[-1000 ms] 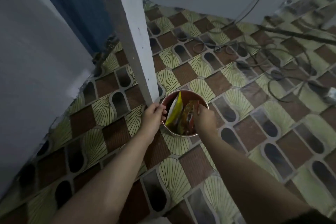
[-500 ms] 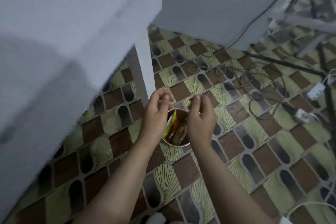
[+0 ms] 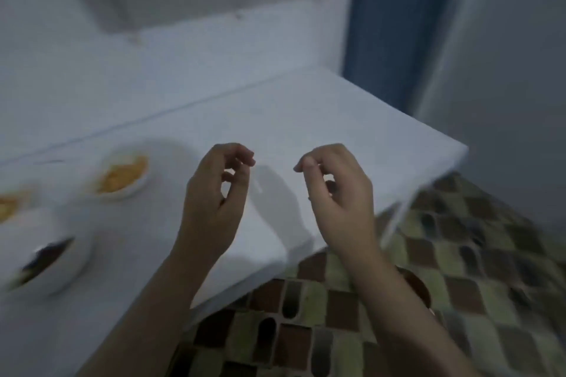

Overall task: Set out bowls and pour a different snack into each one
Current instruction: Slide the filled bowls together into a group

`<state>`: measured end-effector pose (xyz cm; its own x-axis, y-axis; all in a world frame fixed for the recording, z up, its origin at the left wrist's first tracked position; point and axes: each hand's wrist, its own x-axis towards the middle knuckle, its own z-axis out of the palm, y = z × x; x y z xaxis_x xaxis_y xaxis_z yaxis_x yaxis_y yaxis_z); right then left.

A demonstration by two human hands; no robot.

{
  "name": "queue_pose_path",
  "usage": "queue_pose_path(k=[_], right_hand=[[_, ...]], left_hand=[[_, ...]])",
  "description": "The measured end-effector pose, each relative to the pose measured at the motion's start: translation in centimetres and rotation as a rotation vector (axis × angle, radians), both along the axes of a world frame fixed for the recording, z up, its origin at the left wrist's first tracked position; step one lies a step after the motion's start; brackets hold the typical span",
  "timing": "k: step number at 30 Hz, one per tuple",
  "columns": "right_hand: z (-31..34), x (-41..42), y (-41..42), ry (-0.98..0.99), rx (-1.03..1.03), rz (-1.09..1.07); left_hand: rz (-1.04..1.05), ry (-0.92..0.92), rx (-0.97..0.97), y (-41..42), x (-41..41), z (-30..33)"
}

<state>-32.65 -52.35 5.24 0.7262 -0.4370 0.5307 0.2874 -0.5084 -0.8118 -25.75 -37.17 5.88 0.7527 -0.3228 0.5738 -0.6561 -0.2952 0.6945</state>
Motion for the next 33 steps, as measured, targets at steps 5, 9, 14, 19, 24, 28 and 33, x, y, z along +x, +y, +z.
queue_pose_path(k=[5,9,14,19,24,28,33], right_hand=[[2.3,6.5,14.4,0.002,-0.157,0.448],[2.2,9.9,26.9,-0.024,-0.224,0.661],[0.9,14.2,43.0,-0.073,-0.355,0.8],[-0.1,18.0,57.1,-0.037,-0.476,0.876],[-0.9,22.2,68.2,0.119,-0.65,0.874],[-2.9,25.0,73.5,0.296,-0.925,0.864],[-6.9,27.8,76.7,0.417,-1.494,0.773]], left_hand=[[0.429,-0.031,-0.06,18.2,-0.4,0.7],[0.683,-0.043,-0.11,30.5,-1.0,0.0],[0.868,-0.03,-0.119,45.7,0.1,-1.7],[0.94,-0.009,-0.041,59.2,3.6,-2.3],[0.978,0.159,0.131,70.2,8.5,-2.6],[1.038,0.378,0.4,75.6,12.5,-3.7],[0.962,0.685,0.87,79.4,16.3,-5.4]])
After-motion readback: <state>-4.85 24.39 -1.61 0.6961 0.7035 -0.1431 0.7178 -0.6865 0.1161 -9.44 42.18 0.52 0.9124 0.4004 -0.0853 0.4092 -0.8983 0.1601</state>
